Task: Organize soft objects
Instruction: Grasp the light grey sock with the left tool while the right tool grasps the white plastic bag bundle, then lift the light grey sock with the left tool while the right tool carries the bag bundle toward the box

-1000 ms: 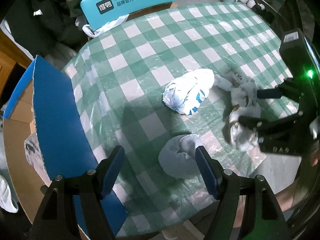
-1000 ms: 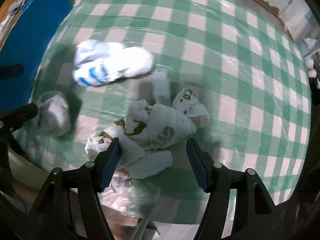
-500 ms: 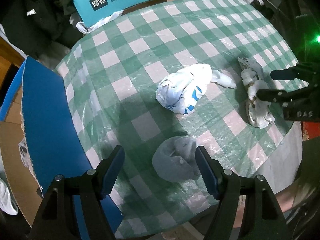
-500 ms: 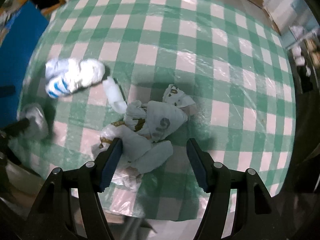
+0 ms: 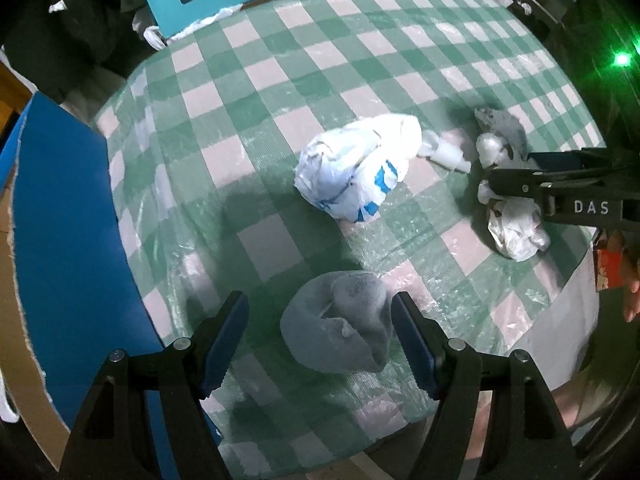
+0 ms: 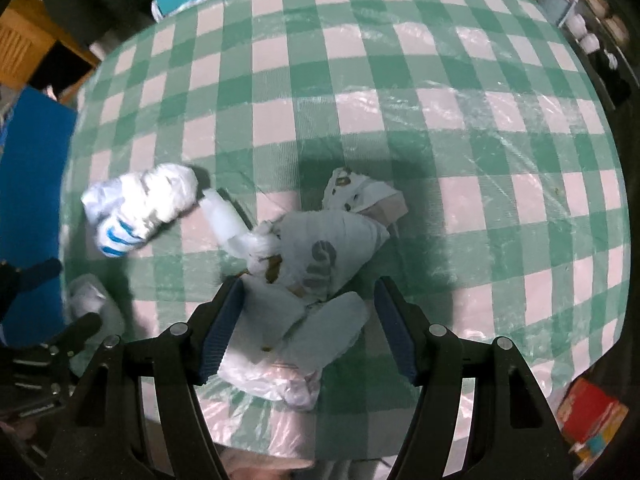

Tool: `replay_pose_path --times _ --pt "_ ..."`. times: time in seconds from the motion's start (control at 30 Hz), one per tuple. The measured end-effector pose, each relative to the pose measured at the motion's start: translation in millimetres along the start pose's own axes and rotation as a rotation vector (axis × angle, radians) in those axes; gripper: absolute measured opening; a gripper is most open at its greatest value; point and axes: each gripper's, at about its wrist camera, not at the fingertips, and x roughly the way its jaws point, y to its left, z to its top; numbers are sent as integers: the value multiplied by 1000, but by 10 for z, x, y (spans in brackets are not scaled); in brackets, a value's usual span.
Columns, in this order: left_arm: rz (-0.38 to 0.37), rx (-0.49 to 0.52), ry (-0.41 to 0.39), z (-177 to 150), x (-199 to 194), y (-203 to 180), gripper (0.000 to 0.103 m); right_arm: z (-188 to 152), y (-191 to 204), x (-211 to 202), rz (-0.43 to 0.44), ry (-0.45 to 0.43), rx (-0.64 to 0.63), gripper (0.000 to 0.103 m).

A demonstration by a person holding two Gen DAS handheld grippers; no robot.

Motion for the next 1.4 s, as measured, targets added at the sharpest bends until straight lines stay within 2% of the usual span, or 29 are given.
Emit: replay_pose_path --times 0.4,0.43,0.47,0.5,0.53,0.63,0.77,1.0,1.27,1.4 --pt "8 26 6 51 166 -55 75 8 220 190 -114 -11 -127 67" --pt "9 35 5 49 168 -72 70 3 253 197 -119 -12 -141 67" --pt "5 42 6 45 166 -92 59 -5 300 197 -118 -15 -147 65" --pt "-1 49 10 43 174 -133 54 -2 310 195 -113 -15 -154 57" --pt "-4 58 11 40 174 -153 51 -1 325 187 -111 -16 -163 46" --pt "9 86 -8 42 155 -219 45 2 374 160 -98 -13 -171 39" --pt "26 97 -23 57 114 -267 41 -47 338 26 -94 -32 -184 38" --pt "40 94 -45 78 3 -235 39 -128 512 -357 -111 -100 -228 38" --pt "74 83 -105 39 -299 -113 39 -281 564 -721 -89 -159 -277 38" --pt "72 72 -124 43 -426 -56 39 -175 681 -728 -82 -176 -302 38"
